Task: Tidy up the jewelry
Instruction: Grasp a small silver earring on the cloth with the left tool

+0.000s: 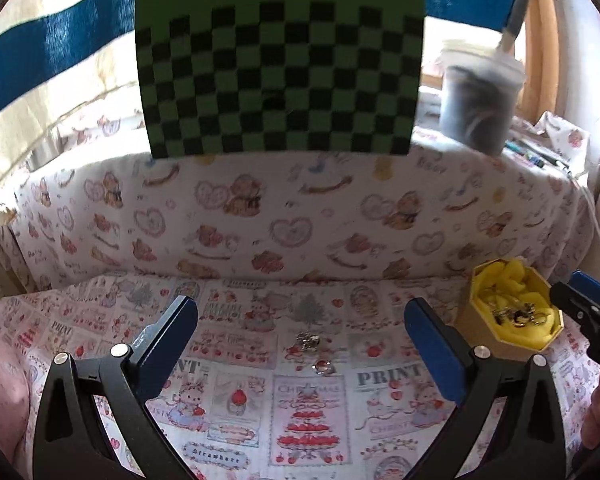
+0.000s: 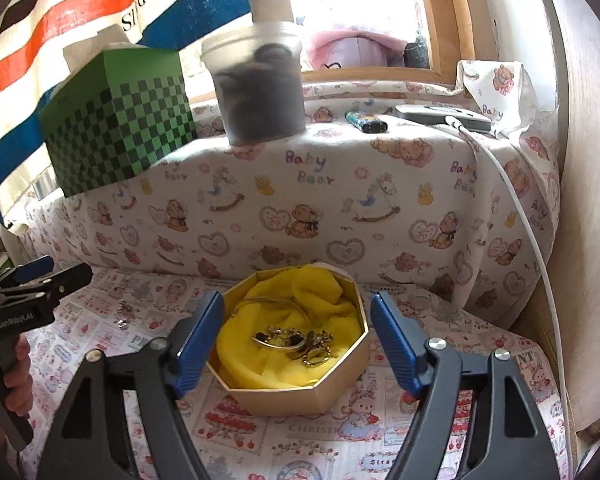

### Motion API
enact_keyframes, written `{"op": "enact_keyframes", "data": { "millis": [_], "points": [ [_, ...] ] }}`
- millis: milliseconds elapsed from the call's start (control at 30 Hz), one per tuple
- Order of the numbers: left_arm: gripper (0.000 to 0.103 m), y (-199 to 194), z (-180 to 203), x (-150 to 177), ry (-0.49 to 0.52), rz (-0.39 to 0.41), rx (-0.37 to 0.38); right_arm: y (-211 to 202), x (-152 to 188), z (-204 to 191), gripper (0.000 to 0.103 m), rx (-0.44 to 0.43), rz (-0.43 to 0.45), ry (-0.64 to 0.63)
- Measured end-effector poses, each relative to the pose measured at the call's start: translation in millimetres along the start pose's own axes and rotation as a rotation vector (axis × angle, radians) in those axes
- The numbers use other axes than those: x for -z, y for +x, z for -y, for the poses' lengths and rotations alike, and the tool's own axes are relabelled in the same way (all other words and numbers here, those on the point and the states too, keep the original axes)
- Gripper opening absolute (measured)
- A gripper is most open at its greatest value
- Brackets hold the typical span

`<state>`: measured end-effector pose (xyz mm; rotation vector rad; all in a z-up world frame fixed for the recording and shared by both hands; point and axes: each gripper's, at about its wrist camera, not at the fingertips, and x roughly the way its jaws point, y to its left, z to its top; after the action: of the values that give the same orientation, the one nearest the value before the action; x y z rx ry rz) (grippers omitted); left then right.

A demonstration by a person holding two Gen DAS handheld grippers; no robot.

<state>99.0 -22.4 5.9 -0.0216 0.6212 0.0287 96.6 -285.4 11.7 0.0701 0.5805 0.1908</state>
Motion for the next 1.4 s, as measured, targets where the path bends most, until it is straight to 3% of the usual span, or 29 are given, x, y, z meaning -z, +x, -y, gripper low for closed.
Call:
{"op": "enact_keyframes", "data": {
  "millis": [33, 100, 233, 367, 433, 533, 600, 667, 700, 900, 1100, 1400],
  "points": [
    [0.103, 3, -2, 1, -0.002, -0.009, 0.005, 0, 0, 1, 0.084, 0.006, 0.006, 0.004],
    [0.1, 9, -4, 0, -0.007, -0.034, 0.034, -1, 1, 2, 0.088, 0.029, 0.025, 0.012],
    [0.08, 27, -8, 2, -0.011, -0.112, 0.028, -2, 1, 1, 0.096, 0.038, 0.039, 0.016],
    [0.06, 49, -13, 5, -0.04, -0.179, 0.08, 0, 2, -5, 0.096, 0.039, 0.032, -0.006],
    [0.043, 62, -15, 7, -0.056, -0.219, 0.097, 1, 2, -6, 0.096, 0.042, 0.027, -0.014],
    [0.035, 71, -15, 10, -0.071, -0.269, 0.163, 3, 3, -7, 0.096, 0.049, 0.022, -0.021],
    [0.034, 74, -13, 11, -0.051, -0.27, 0.135, 4, 4, -5, 0.096, 0.057, 0.021, -0.015],
    [0.026, 77, -9, 13, -0.024, -0.277, 0.104, 5, 4, -3, 0.096, 0.061, 0.018, -0.004],
    [0.018, 76, -6, 15, -0.019, -0.285, 0.105, 6, 4, -1, 0.096, 0.068, 0.016, 0.003],
    [0.017, 65, 3, 16, -0.029, -0.265, 0.068, 9, 3, 2, 0.103, 0.081, 0.008, 0.027],
    [0.017, 13, 14, 11, 0.006, -0.153, 0.036, 10, 3, 5, 0.103, 0.102, 0.002, 0.043],
    [0.017, -18, 20, 1, 0.001, -0.072, 0.069, 8, 5, 3, 0.103, 0.116, 0.013, 0.038]
  ]
}}
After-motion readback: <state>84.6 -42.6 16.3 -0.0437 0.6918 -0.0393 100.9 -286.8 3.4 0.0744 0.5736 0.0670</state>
